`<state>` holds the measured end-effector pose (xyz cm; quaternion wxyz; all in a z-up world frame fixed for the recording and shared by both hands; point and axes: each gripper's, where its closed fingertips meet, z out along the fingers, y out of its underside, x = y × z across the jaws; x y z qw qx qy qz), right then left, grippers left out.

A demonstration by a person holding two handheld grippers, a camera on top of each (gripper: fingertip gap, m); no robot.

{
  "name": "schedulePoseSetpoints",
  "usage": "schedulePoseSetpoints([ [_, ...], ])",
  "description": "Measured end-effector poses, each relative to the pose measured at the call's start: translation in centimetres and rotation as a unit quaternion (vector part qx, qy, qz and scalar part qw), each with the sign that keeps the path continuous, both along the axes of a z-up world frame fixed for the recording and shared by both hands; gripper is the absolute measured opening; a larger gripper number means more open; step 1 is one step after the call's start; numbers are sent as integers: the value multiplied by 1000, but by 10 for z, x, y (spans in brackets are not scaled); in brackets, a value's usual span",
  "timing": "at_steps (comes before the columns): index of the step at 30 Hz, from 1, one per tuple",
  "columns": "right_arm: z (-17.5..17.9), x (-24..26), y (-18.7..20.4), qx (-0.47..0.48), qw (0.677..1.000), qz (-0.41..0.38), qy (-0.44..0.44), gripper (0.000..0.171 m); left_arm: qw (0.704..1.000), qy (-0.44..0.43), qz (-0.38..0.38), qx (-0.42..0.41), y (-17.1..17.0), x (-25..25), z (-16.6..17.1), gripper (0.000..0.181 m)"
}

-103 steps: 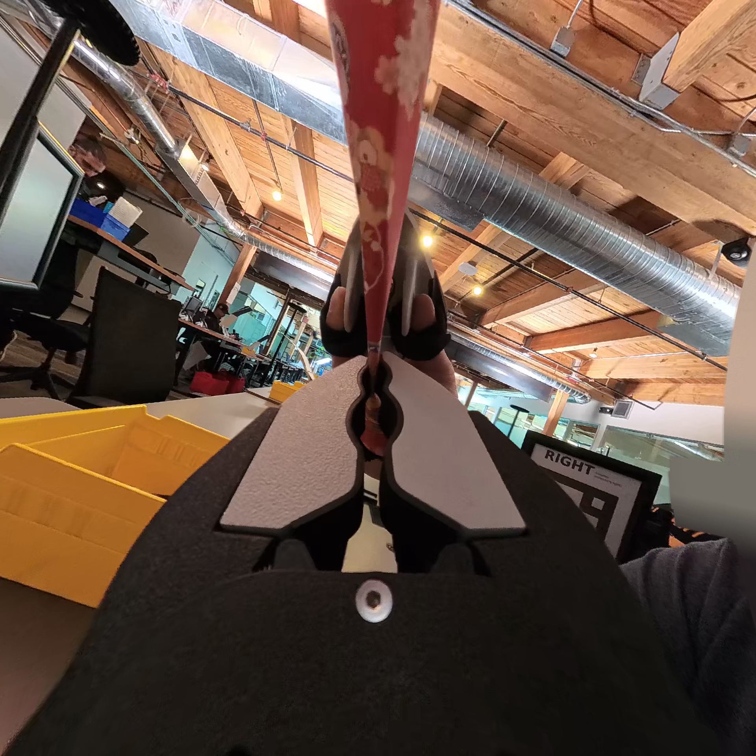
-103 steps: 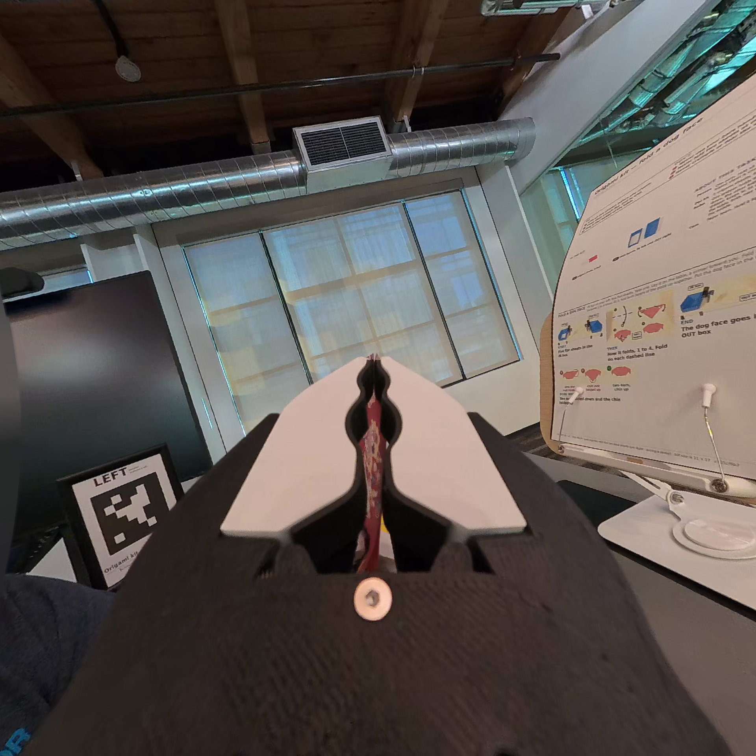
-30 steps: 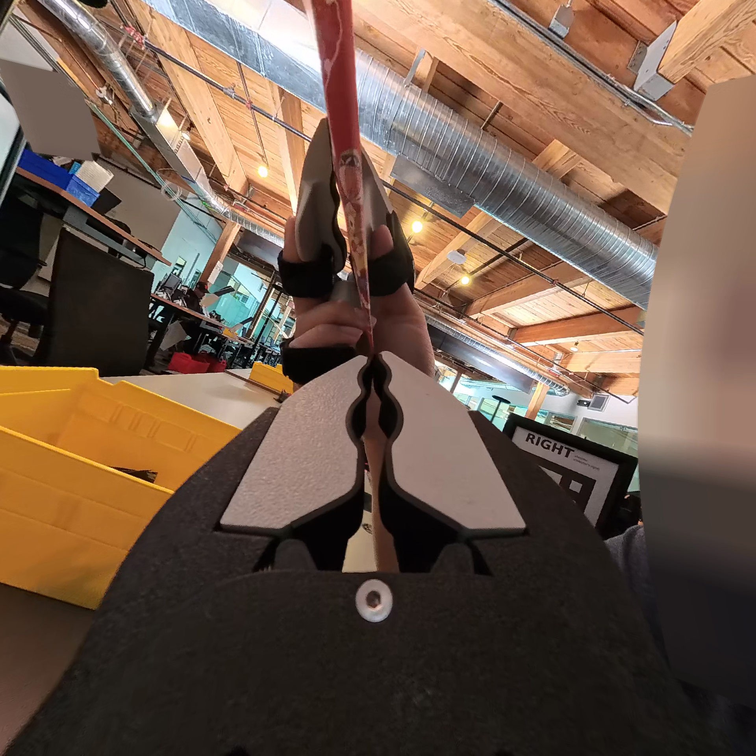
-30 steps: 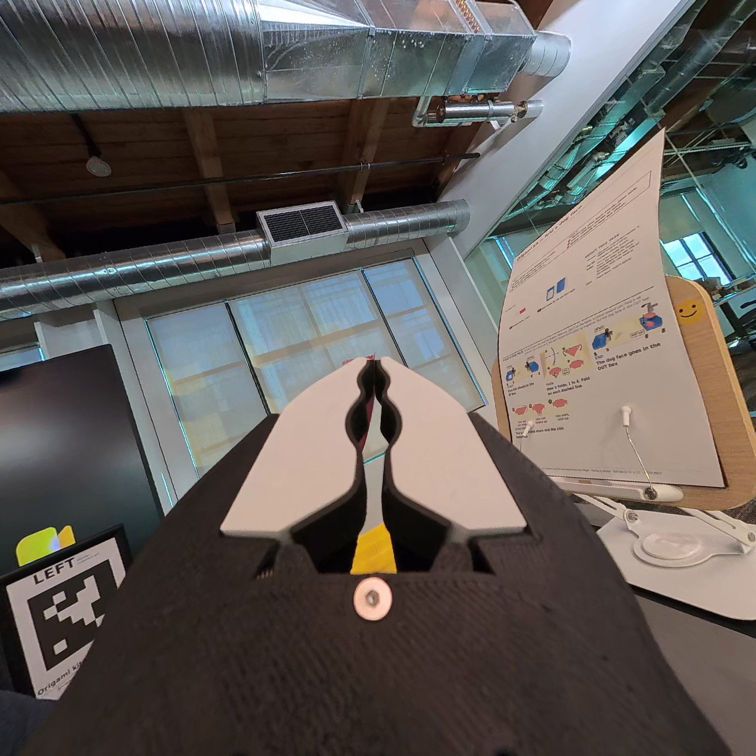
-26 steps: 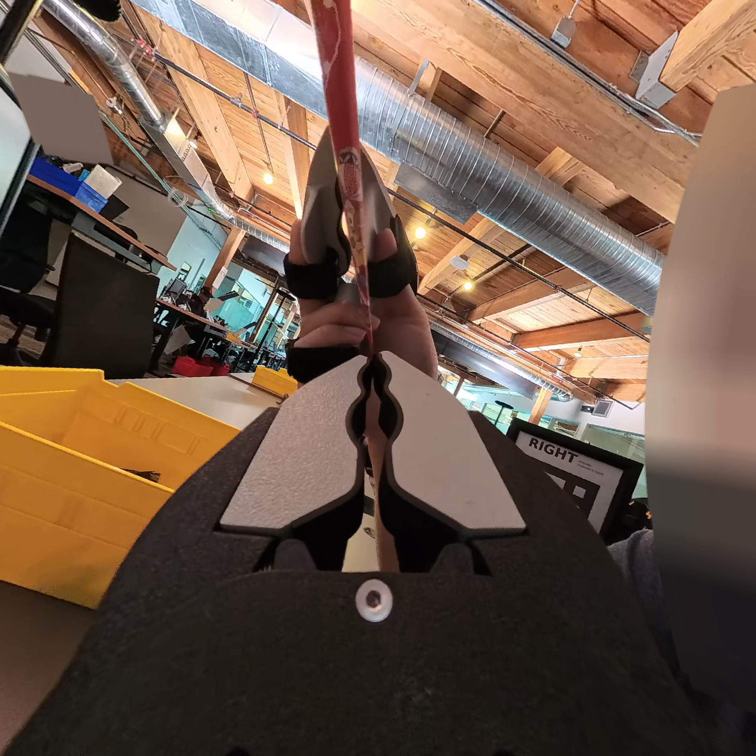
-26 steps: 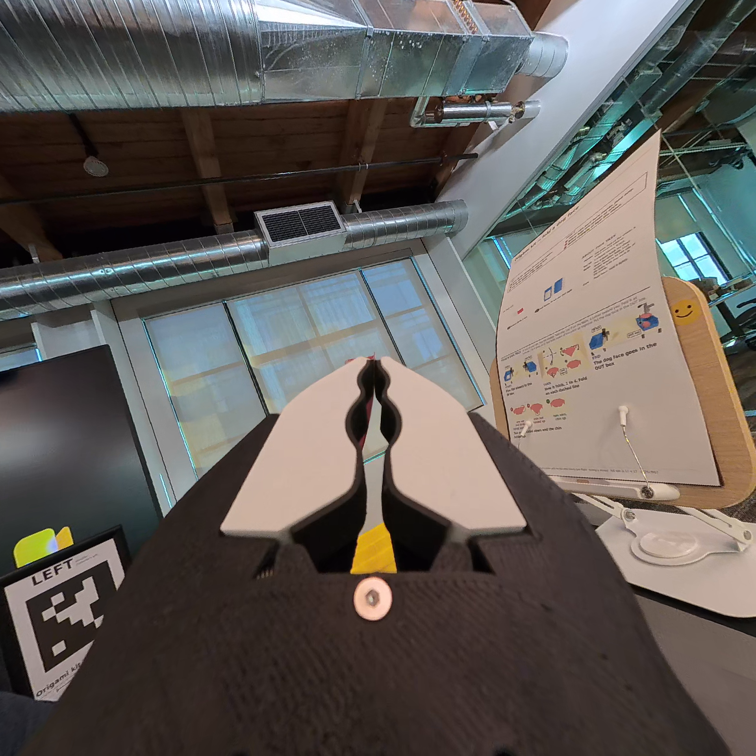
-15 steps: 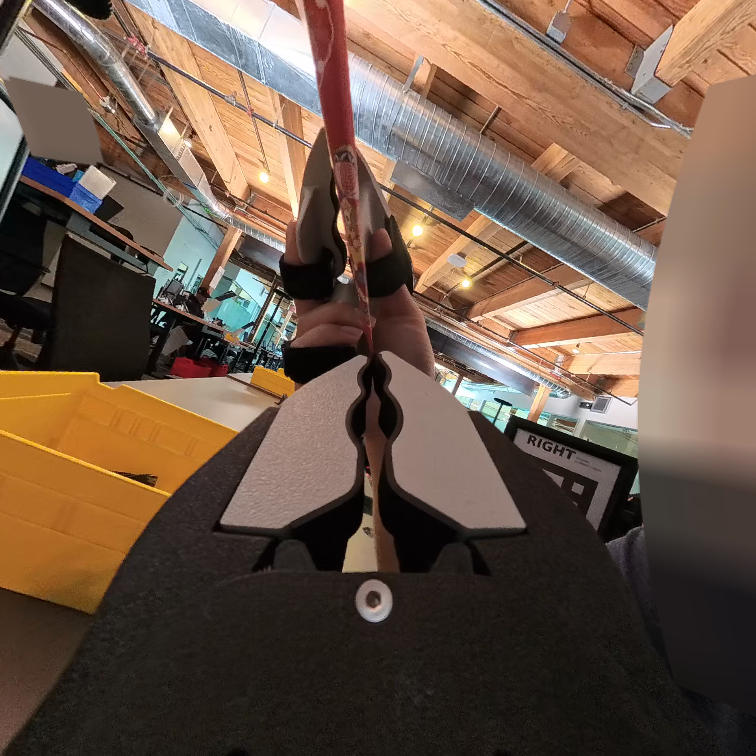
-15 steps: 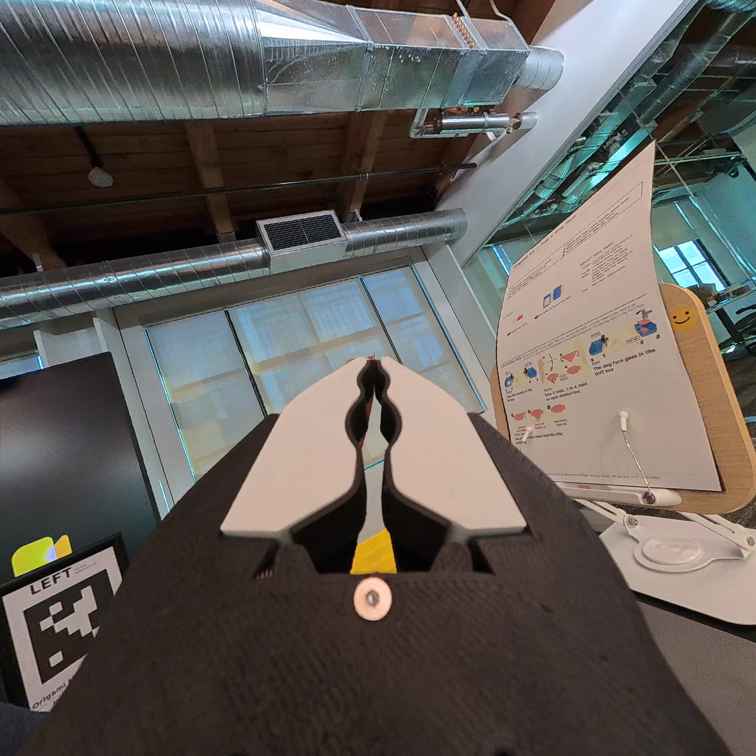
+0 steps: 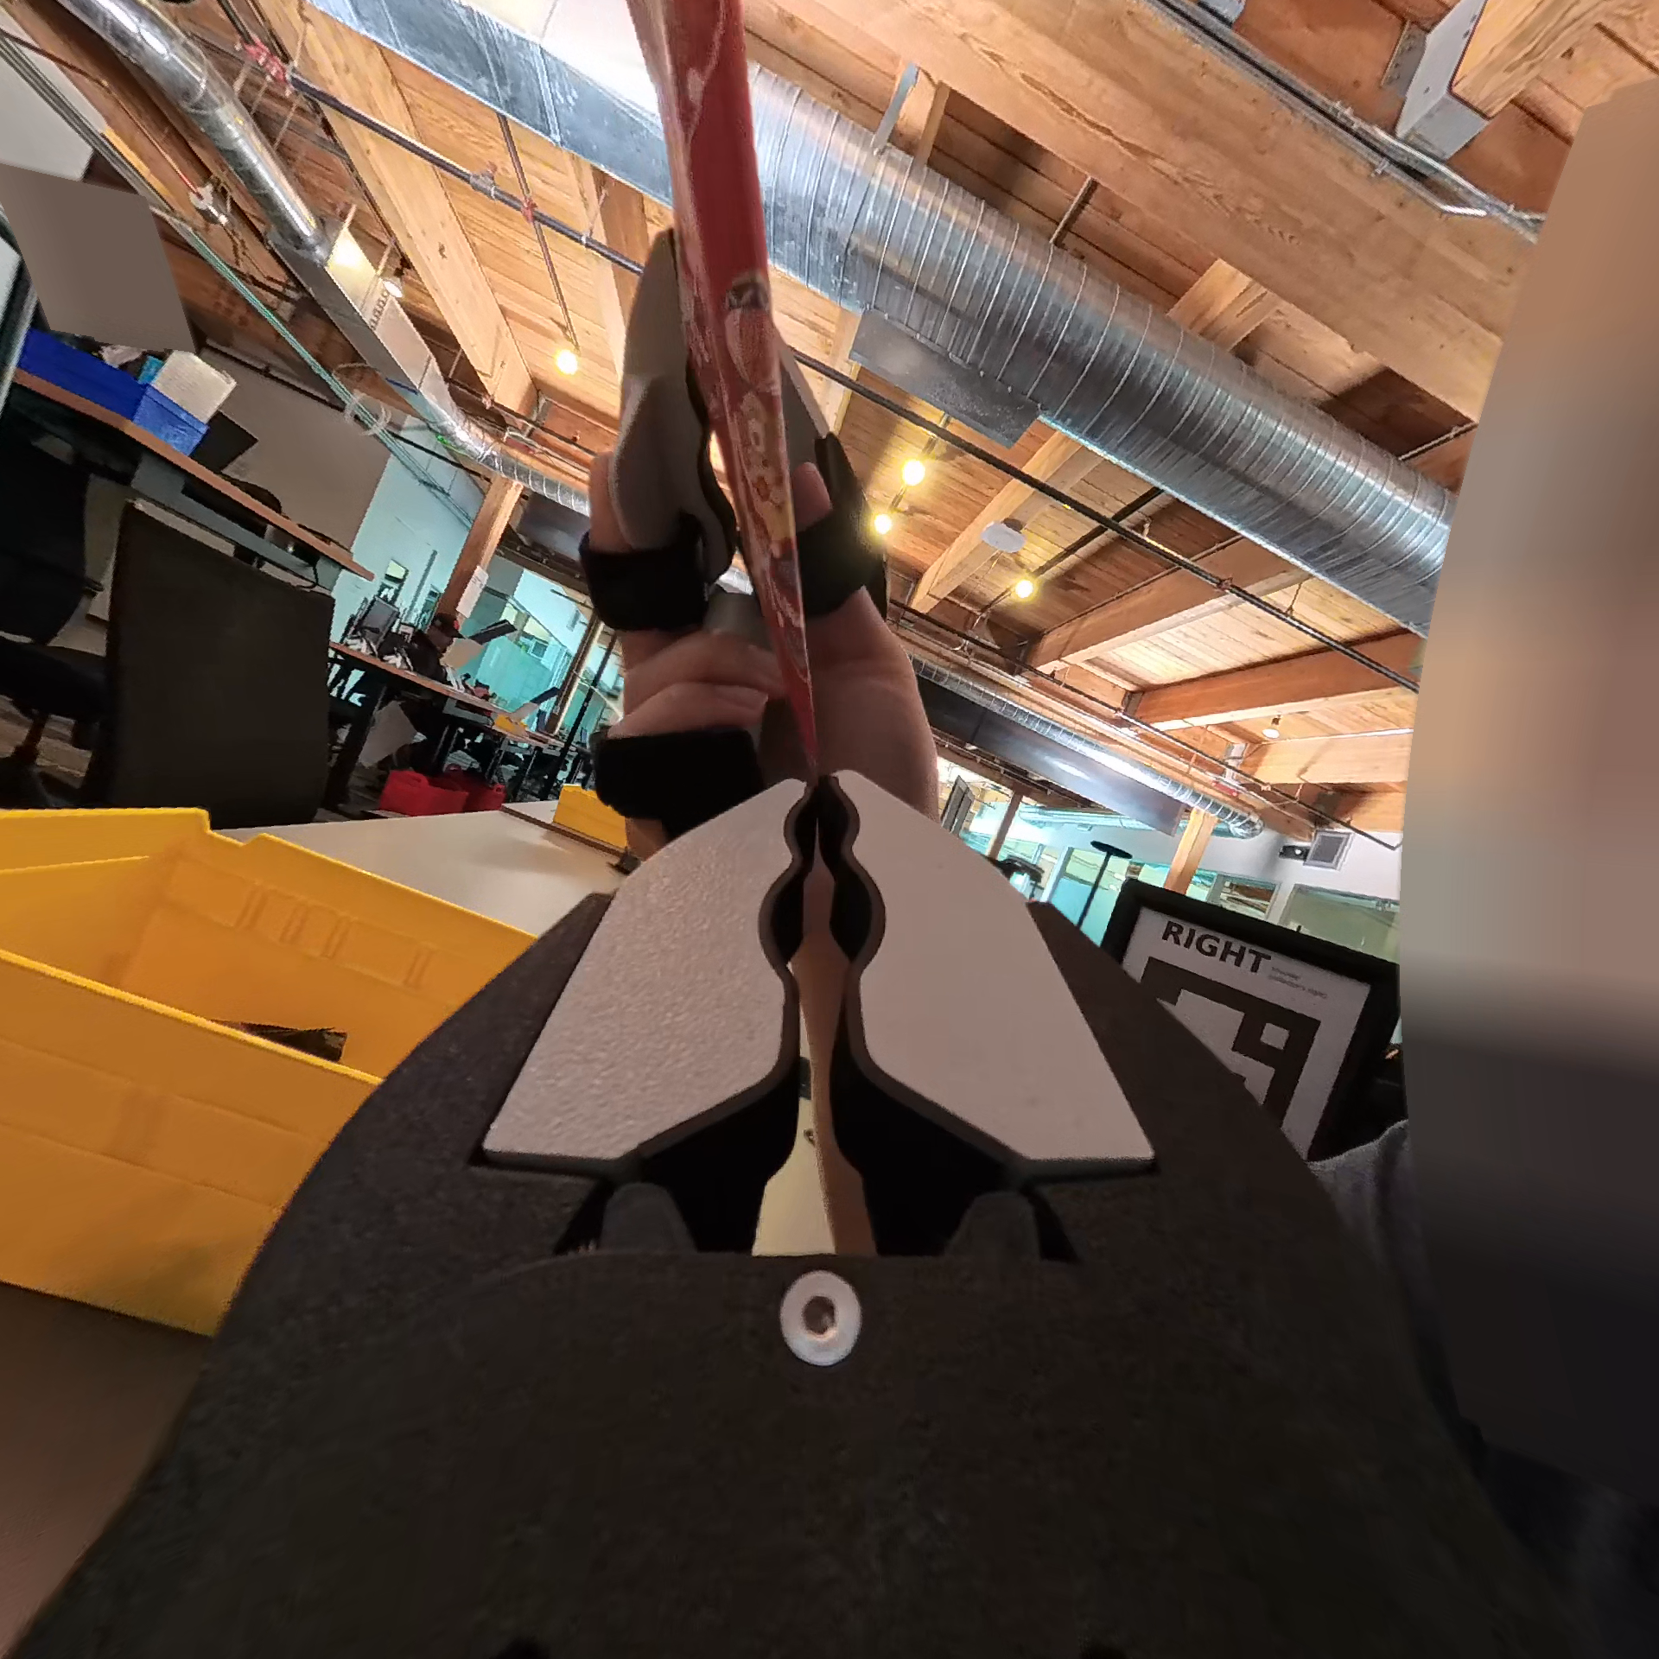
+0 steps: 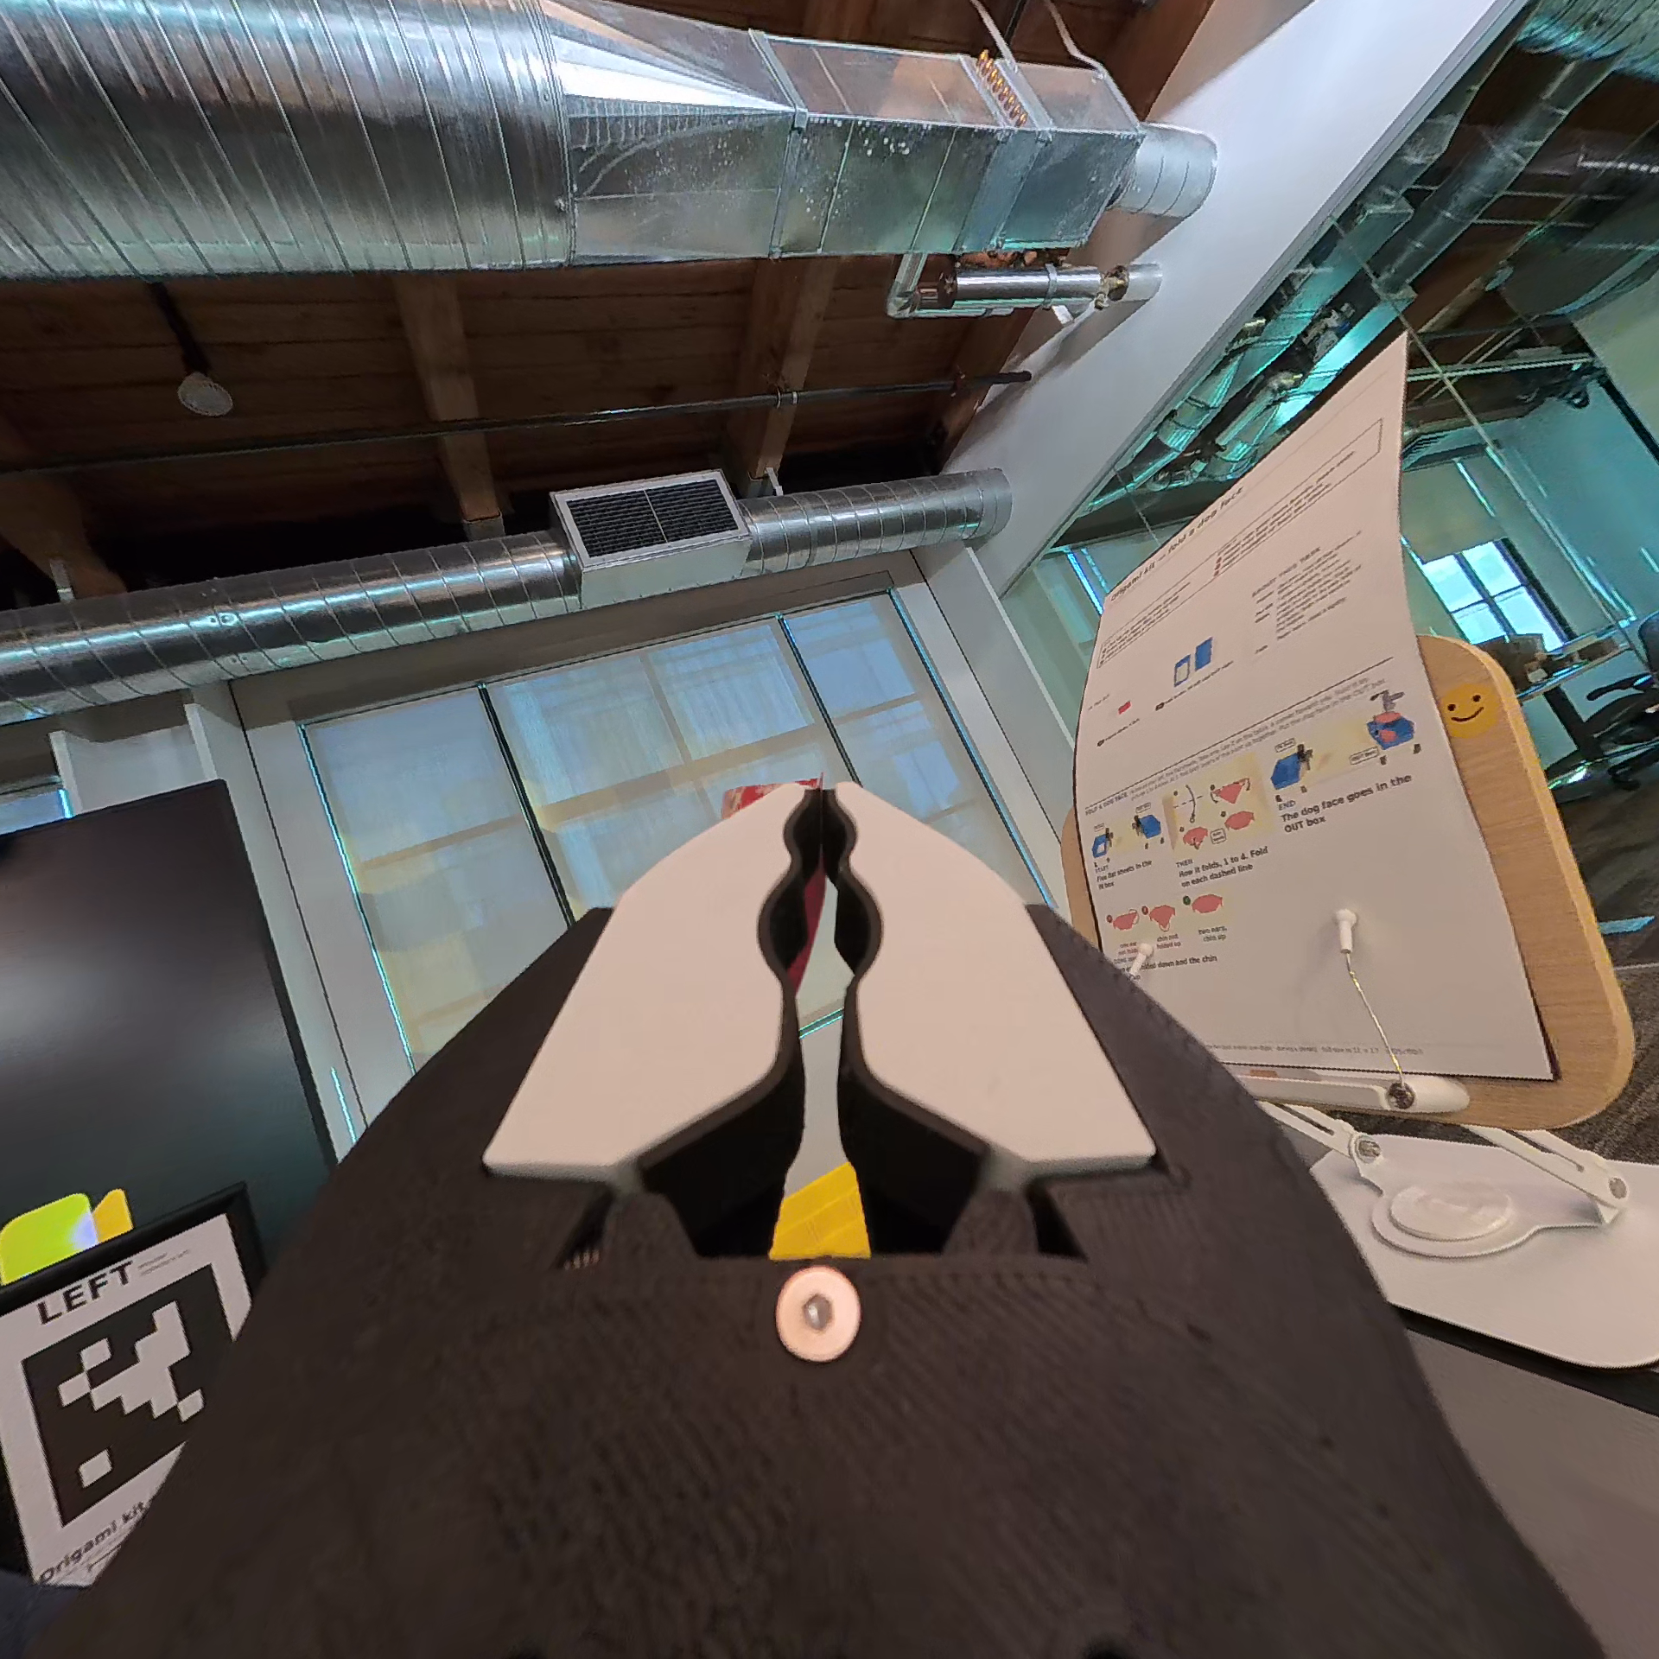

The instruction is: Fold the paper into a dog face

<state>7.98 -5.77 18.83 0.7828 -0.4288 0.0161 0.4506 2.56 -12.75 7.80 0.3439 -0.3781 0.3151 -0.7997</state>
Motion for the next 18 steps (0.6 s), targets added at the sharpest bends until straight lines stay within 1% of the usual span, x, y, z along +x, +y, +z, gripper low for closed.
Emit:
schedulePoseSetpoints([
  [3, 0, 1, 0, 0, 1000, -2, 2, 0, 1000, -3, -1, -12, 2, 0, 0, 1],
  [4, 0, 3, 0, 0, 1000, -3, 5, 1, 1000, 1, 2, -15, 3, 1, -2, 6],
  [6, 0, 3, 0, 0, 1000, -5, 4, 1, 1000, 9, -1, -11, 2, 4, -5, 9],
  [7, 0, 3, 0, 0, 1000, -2, 4, 1, 1000, 7, -3, -8, 0, 3, -6, 0],
  [10, 1, 2, 0, 0, 1000, 1, 2, 1, 1000, 3, -8, 6, -6, 3, -5, 0],
  [14, 3, 5, -2, 2, 1000, 6, 6, 1, 1000, -8, -12, 0, -5, 2, -4, 0],
  [16, 4, 6, -4, 4, 1000, 11, 7, 1, 1000, 10, 6, -11, 1, 8, -10, 24],
  [18, 7, 4, -6, 6, 1000, 24, 7, 1, 999, 33, 11, -13, 4, 15, -17, 38],
])
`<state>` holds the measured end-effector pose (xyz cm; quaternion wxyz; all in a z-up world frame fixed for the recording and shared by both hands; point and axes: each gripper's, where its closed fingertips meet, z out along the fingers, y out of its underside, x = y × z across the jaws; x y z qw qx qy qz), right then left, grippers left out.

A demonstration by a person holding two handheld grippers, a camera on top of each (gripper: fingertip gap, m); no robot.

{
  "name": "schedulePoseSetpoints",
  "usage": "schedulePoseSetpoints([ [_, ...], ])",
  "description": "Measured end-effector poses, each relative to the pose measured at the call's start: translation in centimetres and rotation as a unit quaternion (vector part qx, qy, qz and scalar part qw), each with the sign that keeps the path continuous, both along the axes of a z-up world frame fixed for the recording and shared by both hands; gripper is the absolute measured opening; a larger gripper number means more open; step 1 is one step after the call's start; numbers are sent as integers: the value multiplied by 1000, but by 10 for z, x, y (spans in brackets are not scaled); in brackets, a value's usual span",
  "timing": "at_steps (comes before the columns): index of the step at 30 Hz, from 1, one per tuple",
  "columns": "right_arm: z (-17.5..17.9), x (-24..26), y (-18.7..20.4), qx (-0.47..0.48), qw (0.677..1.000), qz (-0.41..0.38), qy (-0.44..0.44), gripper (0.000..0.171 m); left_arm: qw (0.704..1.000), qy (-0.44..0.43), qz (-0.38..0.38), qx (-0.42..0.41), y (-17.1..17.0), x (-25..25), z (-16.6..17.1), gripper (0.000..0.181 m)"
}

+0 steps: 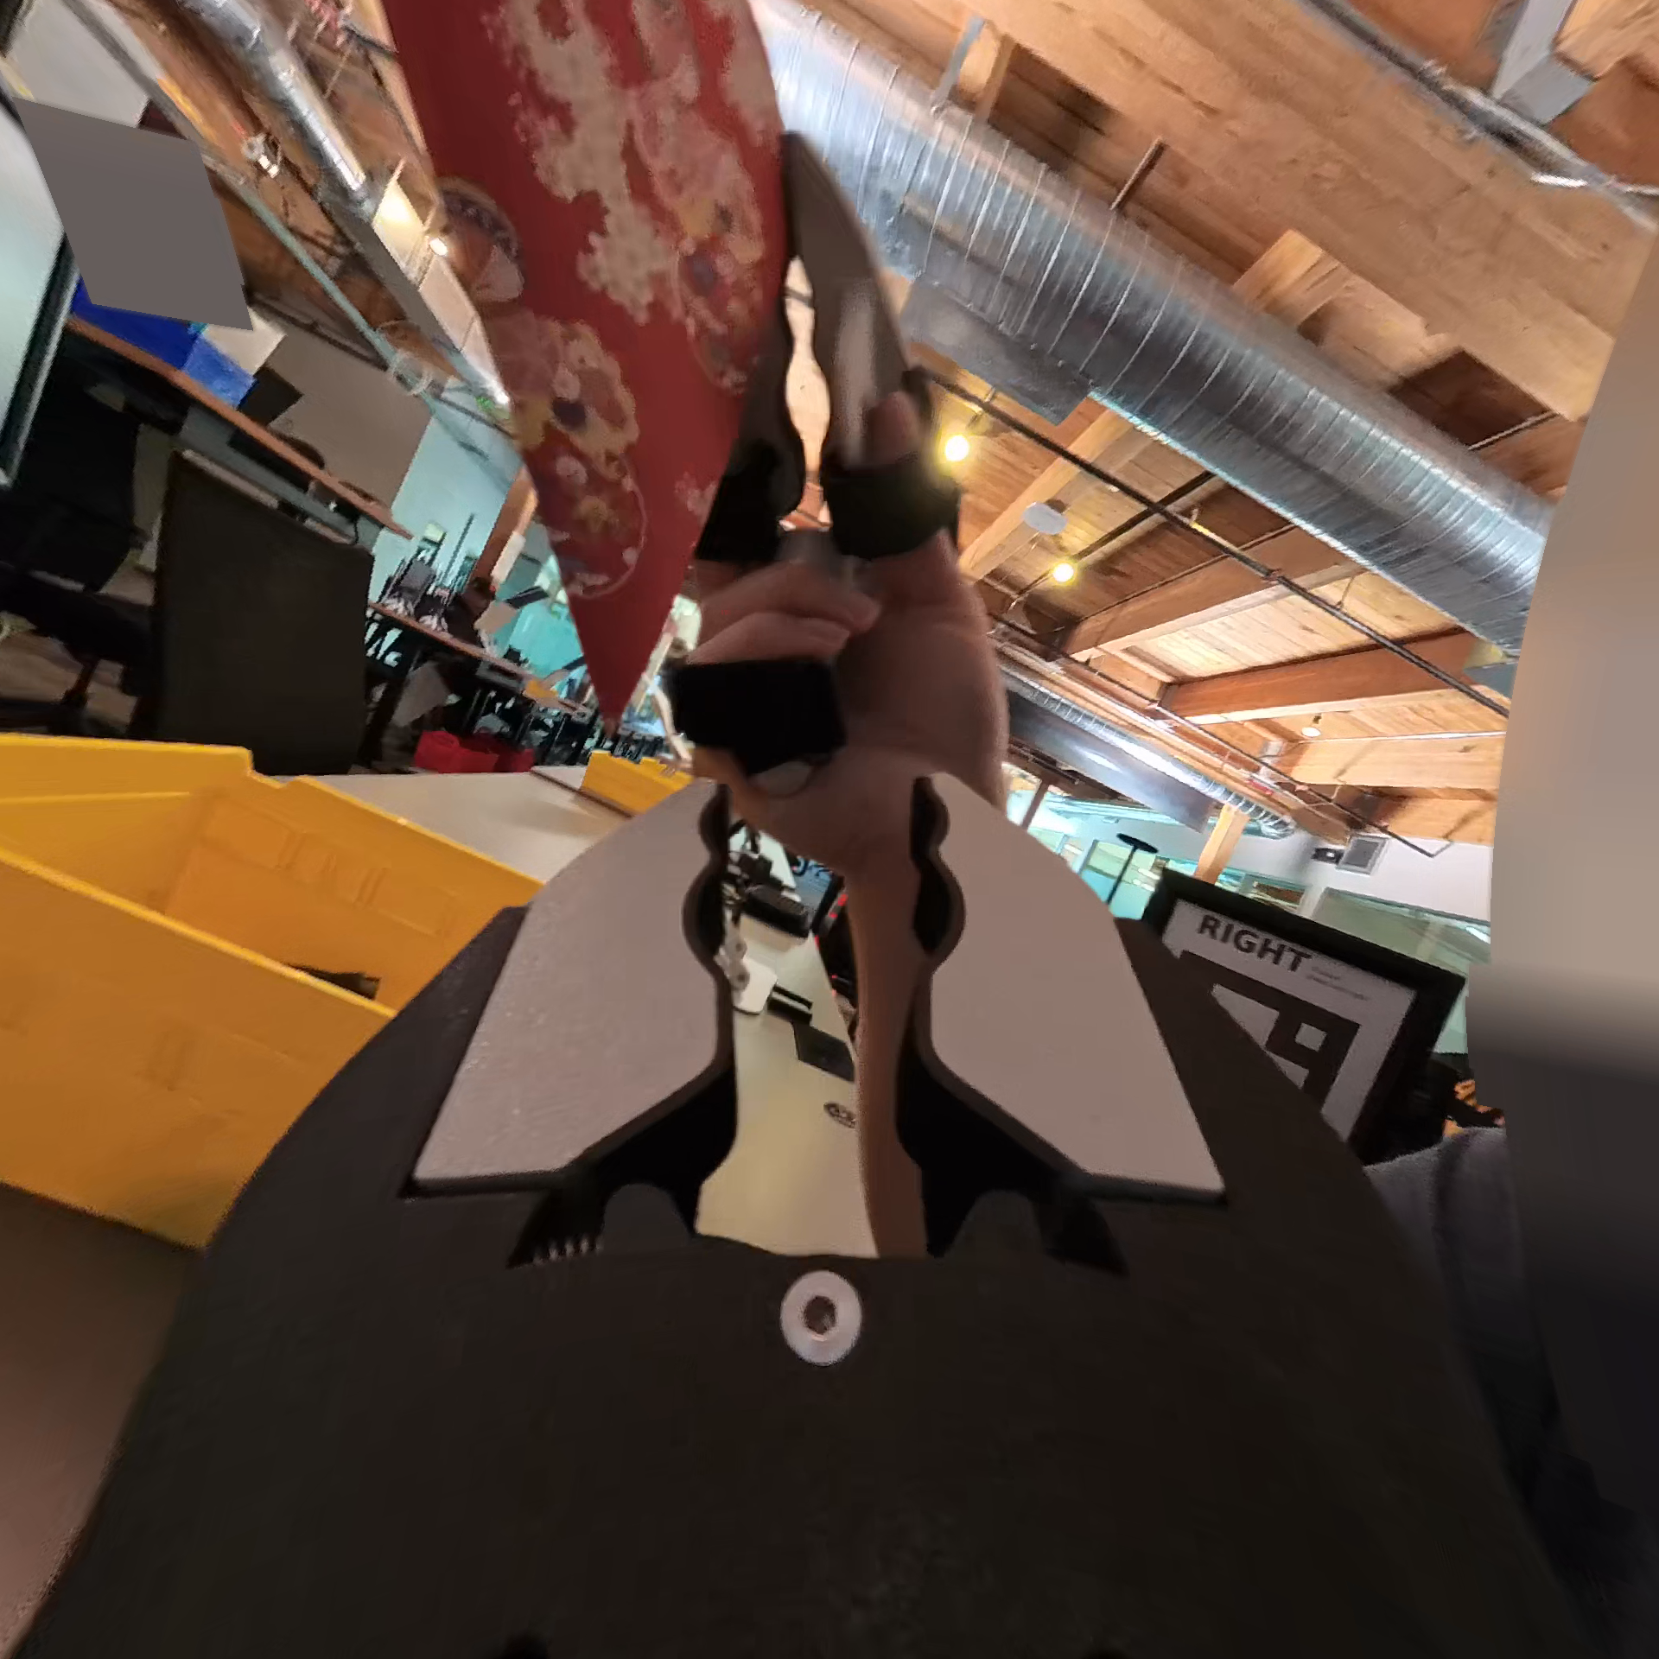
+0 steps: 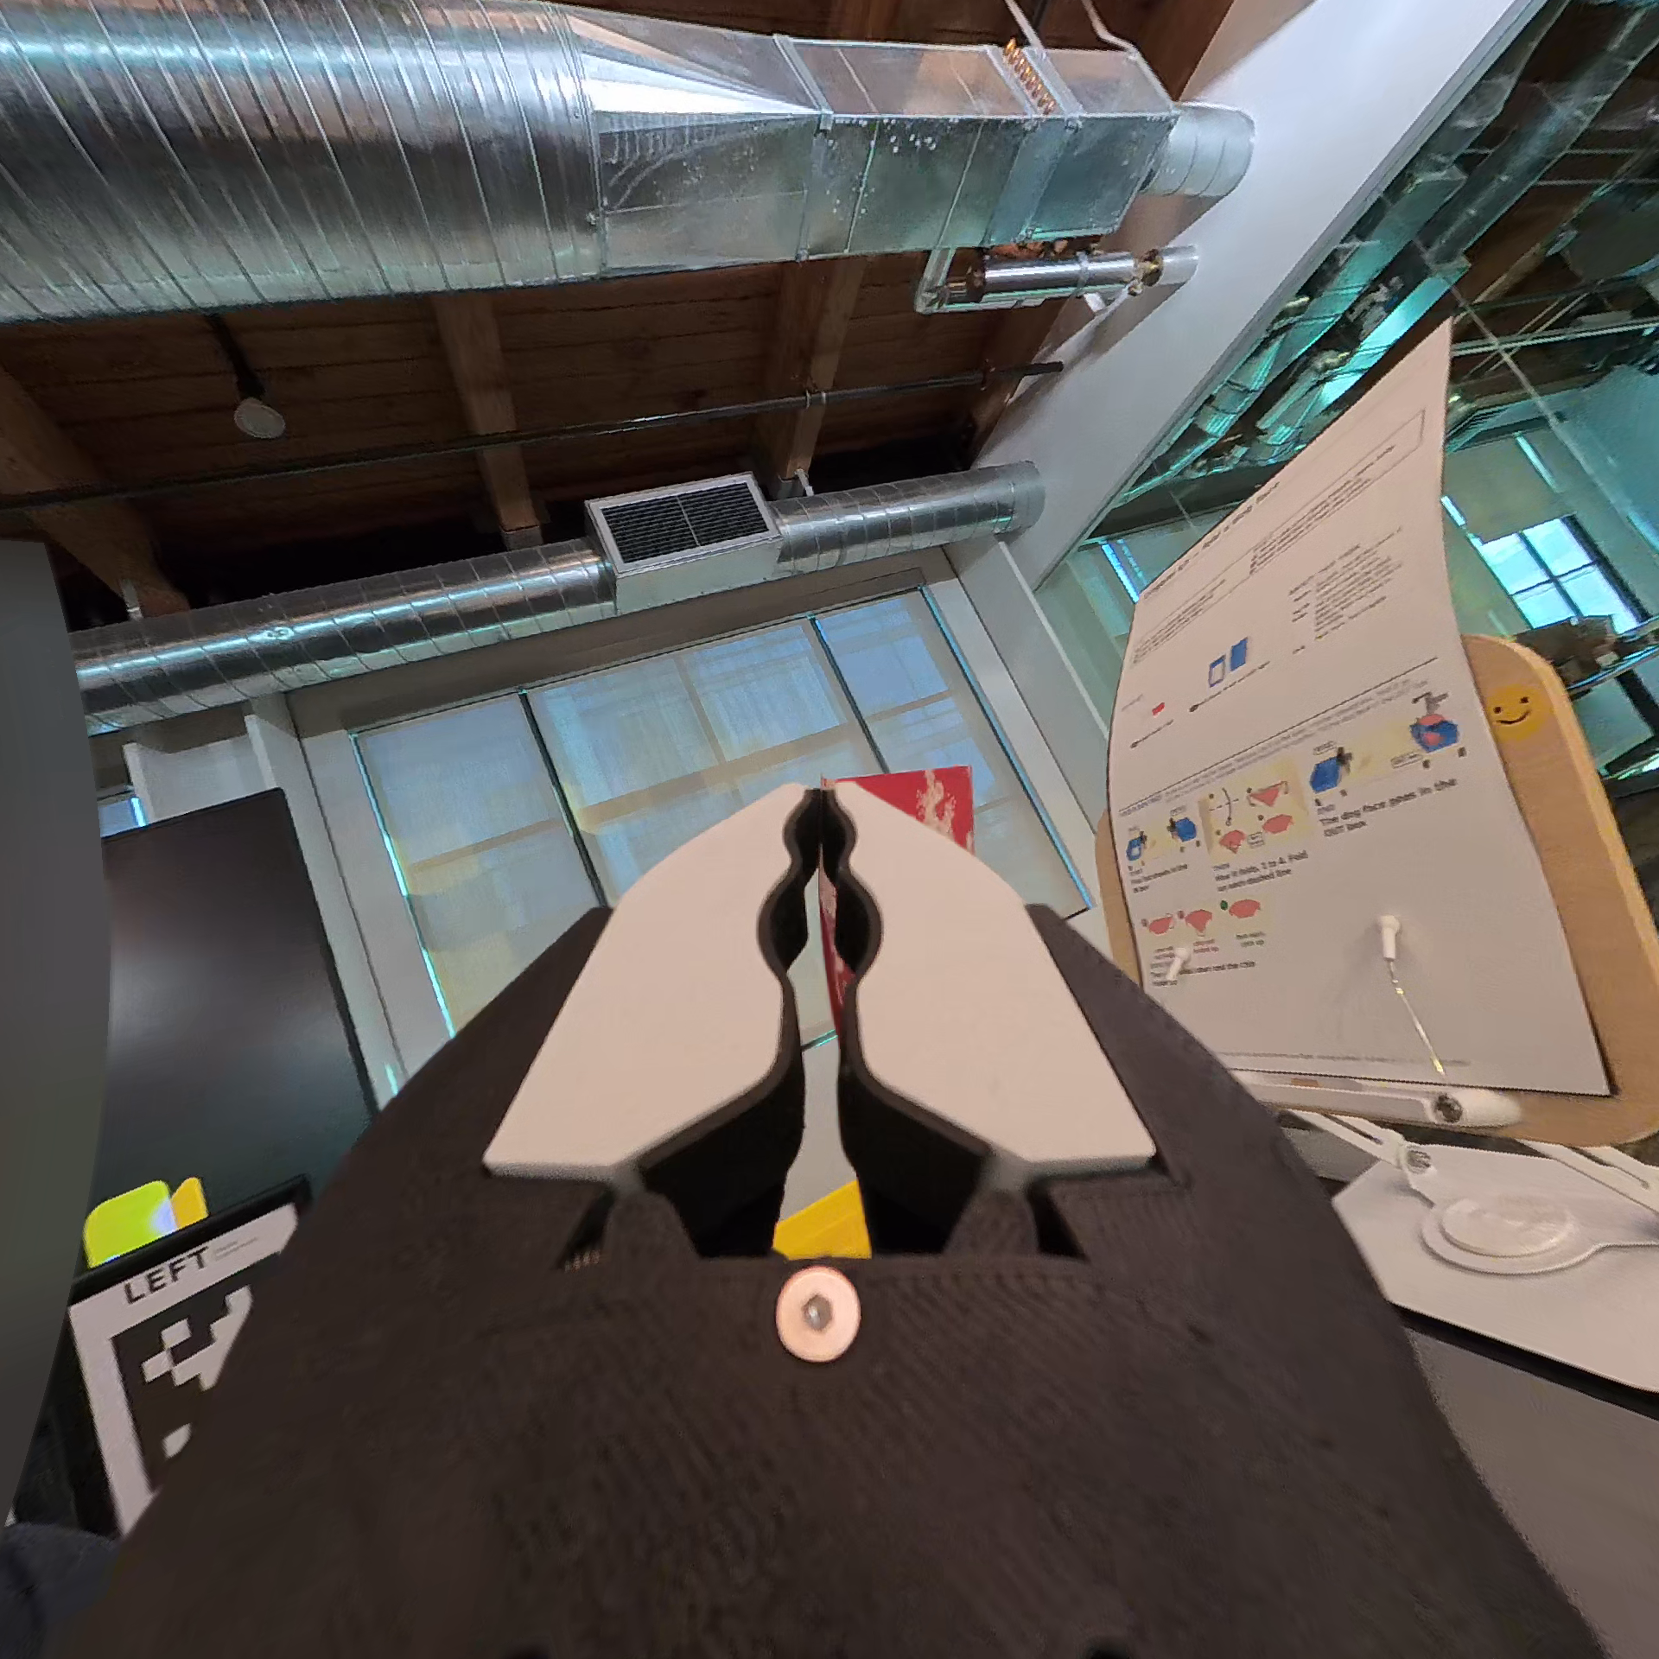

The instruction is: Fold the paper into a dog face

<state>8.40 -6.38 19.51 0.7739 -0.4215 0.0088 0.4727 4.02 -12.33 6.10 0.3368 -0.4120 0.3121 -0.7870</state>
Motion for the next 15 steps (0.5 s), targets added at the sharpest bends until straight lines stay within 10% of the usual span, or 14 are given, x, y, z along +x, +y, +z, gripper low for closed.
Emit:
schedulePoseSetpoints([
  [7, 8, -14, -9, 5, 997, 73, 14, 1, 999, -13, 38, -10, 21, -1, -2, 52],
  [15, 5, -26, -7, -7, 992, 123, 25, 1, 997, -61, 11, 40, 12, -15, 17, 24],
])
